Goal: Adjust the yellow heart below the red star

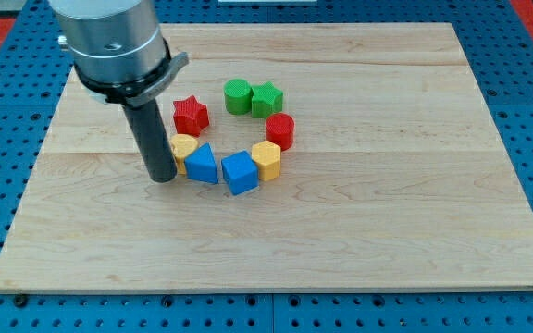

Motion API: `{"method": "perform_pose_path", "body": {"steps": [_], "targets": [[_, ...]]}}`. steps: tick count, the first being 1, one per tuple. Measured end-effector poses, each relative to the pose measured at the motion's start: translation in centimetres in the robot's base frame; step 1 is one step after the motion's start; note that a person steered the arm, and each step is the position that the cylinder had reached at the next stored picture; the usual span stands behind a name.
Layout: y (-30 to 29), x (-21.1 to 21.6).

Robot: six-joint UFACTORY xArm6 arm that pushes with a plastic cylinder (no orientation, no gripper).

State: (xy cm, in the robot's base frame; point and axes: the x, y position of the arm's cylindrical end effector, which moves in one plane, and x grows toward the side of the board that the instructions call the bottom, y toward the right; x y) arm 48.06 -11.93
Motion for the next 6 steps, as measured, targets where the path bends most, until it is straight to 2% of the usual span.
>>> {"method": "perform_pose_path", "body": {"steps": [1,3,6], "targets": [[1.1,-0.7],[-1.2,-0.6],[-1.2,-1.9]]}}
